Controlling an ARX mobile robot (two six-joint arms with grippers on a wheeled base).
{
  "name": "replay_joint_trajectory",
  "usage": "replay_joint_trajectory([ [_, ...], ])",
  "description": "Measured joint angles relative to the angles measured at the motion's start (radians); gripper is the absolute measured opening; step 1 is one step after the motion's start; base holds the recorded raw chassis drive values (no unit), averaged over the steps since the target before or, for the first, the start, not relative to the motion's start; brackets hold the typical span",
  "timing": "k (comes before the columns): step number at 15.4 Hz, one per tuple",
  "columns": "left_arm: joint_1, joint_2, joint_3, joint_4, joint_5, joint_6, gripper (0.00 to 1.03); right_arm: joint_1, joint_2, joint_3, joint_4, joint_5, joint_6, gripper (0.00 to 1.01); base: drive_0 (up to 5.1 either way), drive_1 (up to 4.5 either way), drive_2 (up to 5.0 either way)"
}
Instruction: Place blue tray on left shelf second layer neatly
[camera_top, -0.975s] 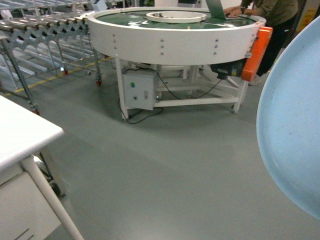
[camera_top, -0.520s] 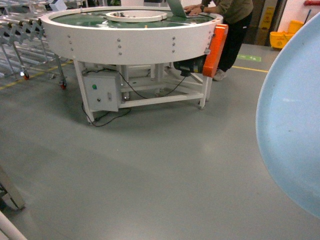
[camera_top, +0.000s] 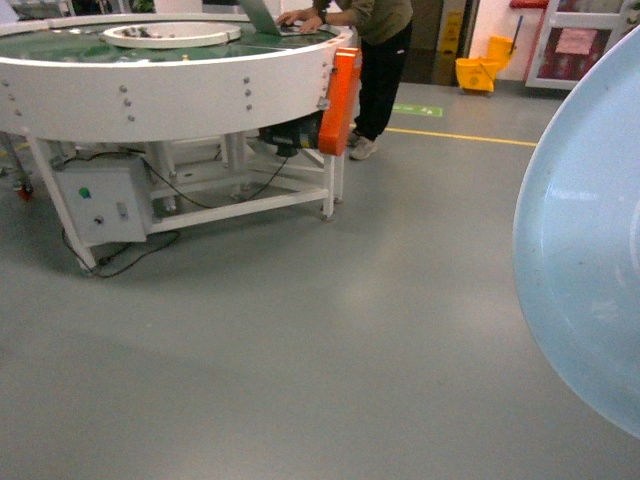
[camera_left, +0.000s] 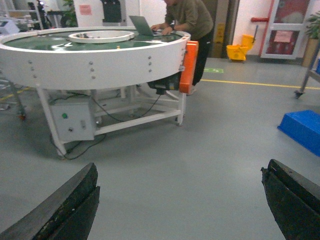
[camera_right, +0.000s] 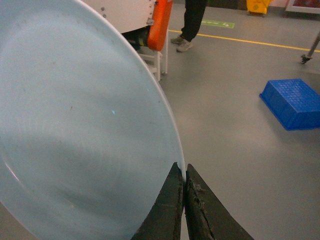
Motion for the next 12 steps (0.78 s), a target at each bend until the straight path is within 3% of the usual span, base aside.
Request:
replay_joint_trajectory([
  [12,0.000,0.000,0.000,0.001,0.001,0.000,0.98,0.000,0.005,0.000,-0.003,0.001,0.000,0.02,1.9,-0.18,-6.4],
])
